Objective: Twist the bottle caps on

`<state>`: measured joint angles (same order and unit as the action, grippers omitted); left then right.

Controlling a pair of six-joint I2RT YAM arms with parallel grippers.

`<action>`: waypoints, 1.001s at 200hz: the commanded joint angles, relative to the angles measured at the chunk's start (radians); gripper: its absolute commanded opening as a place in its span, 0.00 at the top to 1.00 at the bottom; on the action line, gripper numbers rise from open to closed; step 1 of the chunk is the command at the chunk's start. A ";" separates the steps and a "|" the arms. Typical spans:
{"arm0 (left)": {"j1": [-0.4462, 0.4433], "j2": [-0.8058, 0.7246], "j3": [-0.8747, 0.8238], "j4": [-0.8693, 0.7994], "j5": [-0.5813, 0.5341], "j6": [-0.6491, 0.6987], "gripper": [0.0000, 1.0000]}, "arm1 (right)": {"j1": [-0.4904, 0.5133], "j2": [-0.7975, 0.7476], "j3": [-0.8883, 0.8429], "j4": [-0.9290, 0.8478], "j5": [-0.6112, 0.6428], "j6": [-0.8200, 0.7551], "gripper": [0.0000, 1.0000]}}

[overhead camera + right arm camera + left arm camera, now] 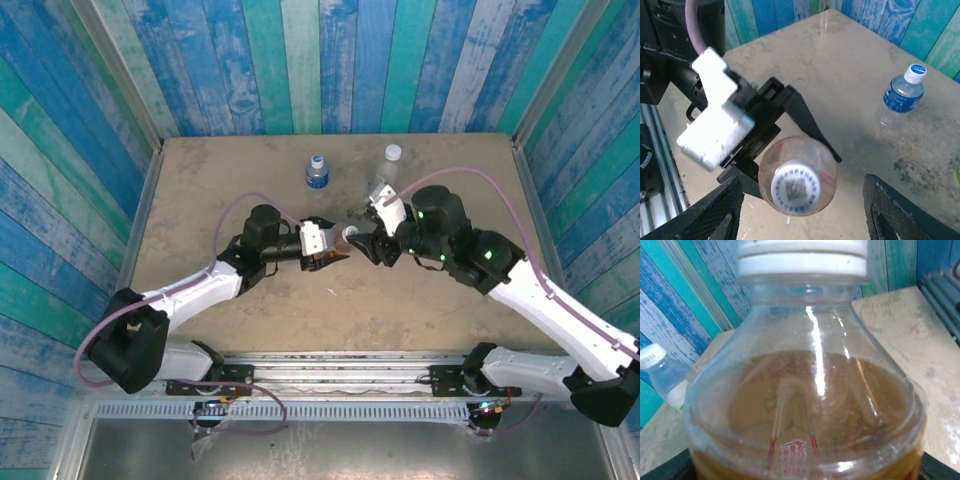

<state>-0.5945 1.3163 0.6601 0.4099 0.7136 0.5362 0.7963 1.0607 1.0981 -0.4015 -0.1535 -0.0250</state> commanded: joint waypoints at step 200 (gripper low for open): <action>0.044 -0.009 -0.151 0.322 -0.042 -0.301 0.06 | -0.004 0.091 -0.120 0.231 0.358 0.111 0.86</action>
<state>-0.5625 1.3178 0.5831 0.6163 0.7261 0.3370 0.7925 1.0931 0.9508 -0.1413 0.0006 0.0761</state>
